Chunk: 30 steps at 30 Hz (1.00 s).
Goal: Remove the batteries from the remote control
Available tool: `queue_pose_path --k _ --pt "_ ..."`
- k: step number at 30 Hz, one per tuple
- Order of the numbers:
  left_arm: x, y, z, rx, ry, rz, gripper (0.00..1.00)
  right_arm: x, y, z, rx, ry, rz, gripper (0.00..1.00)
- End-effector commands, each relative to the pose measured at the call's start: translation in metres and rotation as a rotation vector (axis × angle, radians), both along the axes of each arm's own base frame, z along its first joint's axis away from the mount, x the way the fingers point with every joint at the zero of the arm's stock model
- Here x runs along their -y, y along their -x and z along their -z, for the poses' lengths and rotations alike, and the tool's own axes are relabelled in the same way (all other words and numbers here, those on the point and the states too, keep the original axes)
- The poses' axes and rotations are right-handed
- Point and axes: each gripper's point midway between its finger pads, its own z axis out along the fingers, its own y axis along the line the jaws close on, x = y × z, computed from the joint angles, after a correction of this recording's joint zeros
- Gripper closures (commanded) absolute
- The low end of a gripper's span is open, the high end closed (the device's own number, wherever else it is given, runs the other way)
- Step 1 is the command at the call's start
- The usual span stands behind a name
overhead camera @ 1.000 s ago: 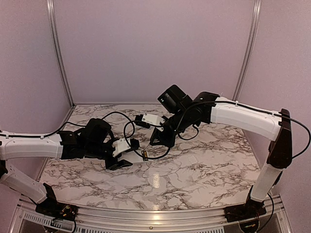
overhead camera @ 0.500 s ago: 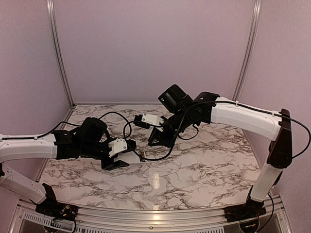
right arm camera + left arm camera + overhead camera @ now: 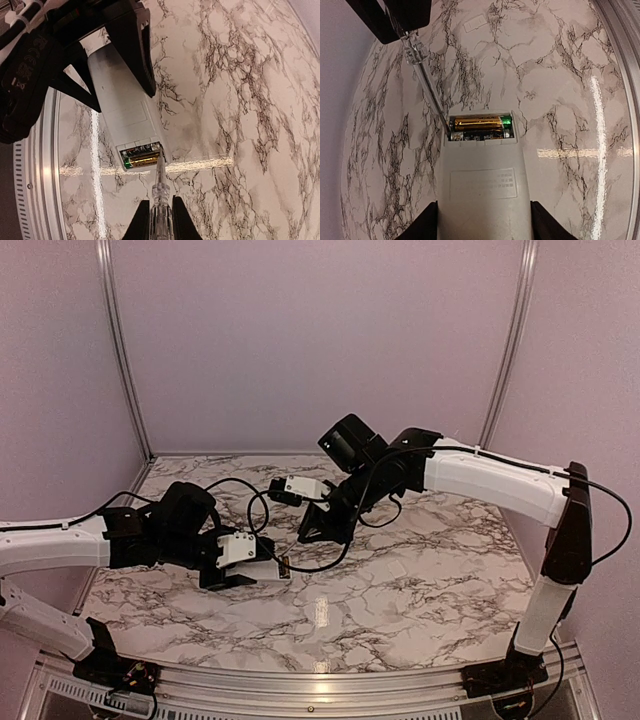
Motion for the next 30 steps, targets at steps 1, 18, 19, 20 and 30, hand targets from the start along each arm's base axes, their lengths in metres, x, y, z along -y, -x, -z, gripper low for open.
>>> queue_pose_path --k 1,18,19,20,30 --pt "0.019 -0.006 -0.051 0.168 0.137 0.076 1.0 -0.009 -0.008 -0.002 0.014 -0.012 0.0 1.0" --pt "0.007 -0.023 -0.048 0.321 0.009 0.081 1.0 -0.013 -0.007 -0.014 0.014 -0.034 -0.013 1.0" --pt "0.005 -0.025 -0.047 0.329 -0.002 0.081 1.0 -0.013 -0.007 -0.014 0.013 -0.035 -0.013 1.0" --pt "0.004 -0.025 -0.046 0.335 -0.013 0.08 1.0 -0.013 -0.007 -0.014 0.012 -0.034 -0.014 1.0" --pt "-0.002 -0.035 -0.048 0.397 -0.061 0.058 1.0 -0.014 -0.006 -0.016 0.012 -0.039 -0.015 1.0"
